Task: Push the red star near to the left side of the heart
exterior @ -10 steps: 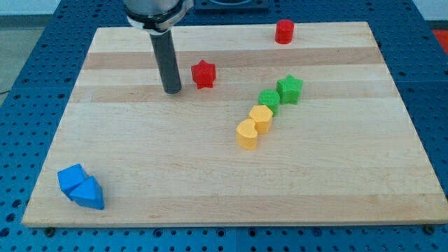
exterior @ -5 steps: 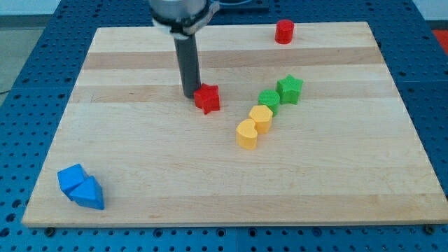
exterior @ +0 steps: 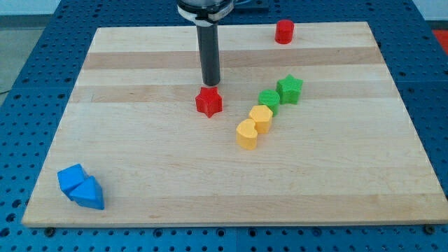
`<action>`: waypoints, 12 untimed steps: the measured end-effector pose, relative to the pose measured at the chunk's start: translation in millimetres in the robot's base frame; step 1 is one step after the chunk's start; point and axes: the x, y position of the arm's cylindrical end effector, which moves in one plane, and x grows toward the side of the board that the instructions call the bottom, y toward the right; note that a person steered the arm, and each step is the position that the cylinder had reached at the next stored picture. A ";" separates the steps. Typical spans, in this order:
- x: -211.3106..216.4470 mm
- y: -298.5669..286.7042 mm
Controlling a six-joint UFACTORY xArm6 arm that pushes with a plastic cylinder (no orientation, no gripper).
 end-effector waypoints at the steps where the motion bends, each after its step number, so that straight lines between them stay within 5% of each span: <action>1: 2.5 -0.3; 4: 4.6 20.2; 6: 66.6 1.9; 9: 32.5 -25.8; 11: 81.5 41.6; 12: 73.7 47.6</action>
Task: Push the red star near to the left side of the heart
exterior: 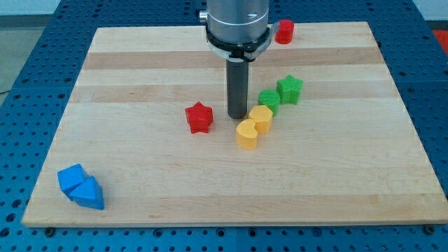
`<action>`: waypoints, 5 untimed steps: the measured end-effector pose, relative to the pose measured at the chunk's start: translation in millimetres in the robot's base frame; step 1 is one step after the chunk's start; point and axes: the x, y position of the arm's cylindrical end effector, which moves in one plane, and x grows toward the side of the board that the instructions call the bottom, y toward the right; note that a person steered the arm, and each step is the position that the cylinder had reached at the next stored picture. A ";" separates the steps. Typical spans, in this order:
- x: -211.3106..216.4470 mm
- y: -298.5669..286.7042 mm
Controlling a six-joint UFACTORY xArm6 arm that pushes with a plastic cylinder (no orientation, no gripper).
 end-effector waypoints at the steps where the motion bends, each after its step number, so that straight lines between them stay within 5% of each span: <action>1: -39.8 -22.9; 5: 23.6 -82.1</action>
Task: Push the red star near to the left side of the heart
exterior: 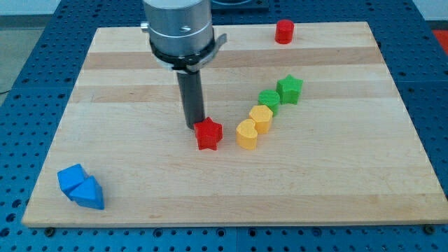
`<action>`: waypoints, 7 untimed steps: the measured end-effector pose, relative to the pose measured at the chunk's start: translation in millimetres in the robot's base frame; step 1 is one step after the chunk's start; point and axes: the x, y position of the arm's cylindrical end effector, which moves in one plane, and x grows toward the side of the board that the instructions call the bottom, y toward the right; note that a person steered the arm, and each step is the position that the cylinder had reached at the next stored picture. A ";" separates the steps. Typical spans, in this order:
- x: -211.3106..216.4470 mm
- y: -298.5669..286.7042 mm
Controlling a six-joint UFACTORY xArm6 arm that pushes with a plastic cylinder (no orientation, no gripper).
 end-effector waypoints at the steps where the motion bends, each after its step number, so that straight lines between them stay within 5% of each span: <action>1: 3.4 -44.6; 3: 65.1 -42.1; 7: 49.2 7.5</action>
